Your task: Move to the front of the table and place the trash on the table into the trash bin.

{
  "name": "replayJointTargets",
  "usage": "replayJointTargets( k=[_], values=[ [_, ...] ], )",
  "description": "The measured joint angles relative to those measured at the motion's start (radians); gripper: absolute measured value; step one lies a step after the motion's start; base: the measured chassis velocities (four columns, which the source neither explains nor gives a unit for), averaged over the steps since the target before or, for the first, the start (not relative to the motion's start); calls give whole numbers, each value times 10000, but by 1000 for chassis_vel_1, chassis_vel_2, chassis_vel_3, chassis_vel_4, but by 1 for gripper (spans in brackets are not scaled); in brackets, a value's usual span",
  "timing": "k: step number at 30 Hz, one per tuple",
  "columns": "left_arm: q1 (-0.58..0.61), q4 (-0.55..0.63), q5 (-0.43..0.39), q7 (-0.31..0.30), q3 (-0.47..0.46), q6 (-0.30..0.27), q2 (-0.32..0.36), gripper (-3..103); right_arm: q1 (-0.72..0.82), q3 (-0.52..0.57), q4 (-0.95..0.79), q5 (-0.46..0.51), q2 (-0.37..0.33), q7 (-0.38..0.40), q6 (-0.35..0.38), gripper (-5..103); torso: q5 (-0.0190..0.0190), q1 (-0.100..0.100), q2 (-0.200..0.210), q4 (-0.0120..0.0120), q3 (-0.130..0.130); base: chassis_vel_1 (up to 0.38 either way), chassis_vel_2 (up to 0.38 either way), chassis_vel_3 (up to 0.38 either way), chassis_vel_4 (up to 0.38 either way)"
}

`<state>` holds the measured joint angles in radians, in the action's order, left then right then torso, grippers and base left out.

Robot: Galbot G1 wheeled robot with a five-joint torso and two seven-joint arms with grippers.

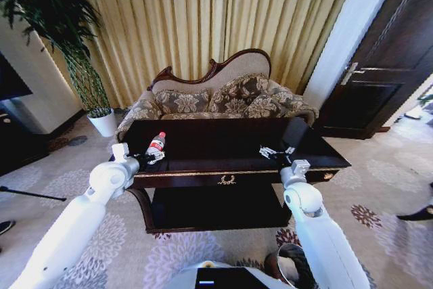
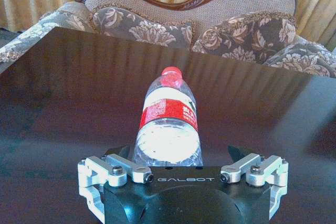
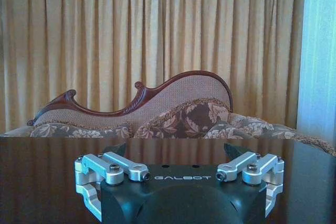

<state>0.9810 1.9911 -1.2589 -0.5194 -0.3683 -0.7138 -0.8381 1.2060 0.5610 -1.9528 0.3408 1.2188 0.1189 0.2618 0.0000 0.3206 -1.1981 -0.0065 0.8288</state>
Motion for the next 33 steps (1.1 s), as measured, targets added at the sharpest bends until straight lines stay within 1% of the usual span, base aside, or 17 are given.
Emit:
replayJointTargets(
  k=[7, 9, 10, 12, 13, 14, 15, 17, 18, 20, 21, 23, 26, 30, 32, 33],
  values=[
    [-23, 27, -23, -24, 71, 0, 57, 101, 5, -1, 62, -14, 17, 0, -55, 100, 0, 0, 0, 0, 0, 0, 0, 0, 0],
    [-50, 28, -126, -61, 71, 0, 69, 93, -9, 0, 98, -13, 17, 0, -77, 100, -1, 0, 0, 0, 0, 0, 0, 0, 0],
    [-50, 28, -126, -61, 71, 0, 69, 93, -9, 0, 98, -13, 17, 0, -77, 100, -1, 0, 0, 0, 0, 0, 0, 0, 0],
    [-66, 29, -232, -139, 66, 0, 66, 82, -43, -2, 139, -13, 18, 0, -91, 100, 0, 0, 0, 0, 0, 0, 0, 0, 0],
    [-66, 29, -232, -139, 66, 0, 66, 82, -43, -2, 139, -13, 18, 0, -91, 100, 0, 0, 0, 0, 0, 0, 0, 0, 0],
    [-70, 29, -263, -148, 57, 0, 54, 76, -69, -13, 169, -12, 19, 0, -96, 100, 0, 0, 0, 0, 0, 0, 0, 0, 0],
    [-70, 29, -263, -148, 57, 0, 54, 76, -69, -13, 169, -12, 19, 0, -96, 100, 0, 0, 0, 0, 0, 0, 0, 0, 0],
    [-82, 12, -297, -152, 37, 3, 26, 66, -90, -32, 206, -8, 20, 0, -101, 100, 0, 0, 0, 0, 0, 0, 0, 0, 0],
    [-82, 12, -297, -152, 37, 3, 26, 66, -90, -32, 206, -8, 20, 0, -101, 100, 0, 0, 0, 0, 0, 0, 0, 0, 0],
    [-88, -12, -313, -151, 26, 10, -3, 56, -96, -36, 249, -3, 19, 0, -110, 100, 0, 0, 0, 0, 0, 0, 0, 0, 0],
    [-88, -24, -313, -151, 23, 15, -18, 49, -96, -37, 283, 0, 15, 0, -123, 100, 1, 0, 0, 0, 0, 0, 0, 0, 0],
    [-87, -30, -310, -151, 22, 16, -26, 49, -96, -37, 296, 1, 13, 0, -131, 100, 1, 0, 0, 1, 0, 0, 0, 0, 0],
    [-100, -37, -295, -141, 18, 18, -38, 41, -100, -33, 318, 10, 10, 0, -141, 100, 1, 0, 0, 0, 0, 0, 0, 0, 0],
    [-123, -32, -280, -140, 5, 14, -41, 40, -102, -29, 319, 17, 9, 0, -143, 100, -1, 0, 0, -1, 0, 0, 0, 0, 0],
    [-157, 16, 0, -51, -96, 7, -49, 40, -112, -12, 313, 30, 9, -1, -145, 100, -1, 0, 1, -1, 0, 0, 0, 0, 0],
    [-148, 21, 347, 115, -149, 7, -59, 40, -114, -5, 299, 35, 13, 0, -144, 100, -1, 0, 1, 0, 0, 0, 0, 0, 0]
  ],
)
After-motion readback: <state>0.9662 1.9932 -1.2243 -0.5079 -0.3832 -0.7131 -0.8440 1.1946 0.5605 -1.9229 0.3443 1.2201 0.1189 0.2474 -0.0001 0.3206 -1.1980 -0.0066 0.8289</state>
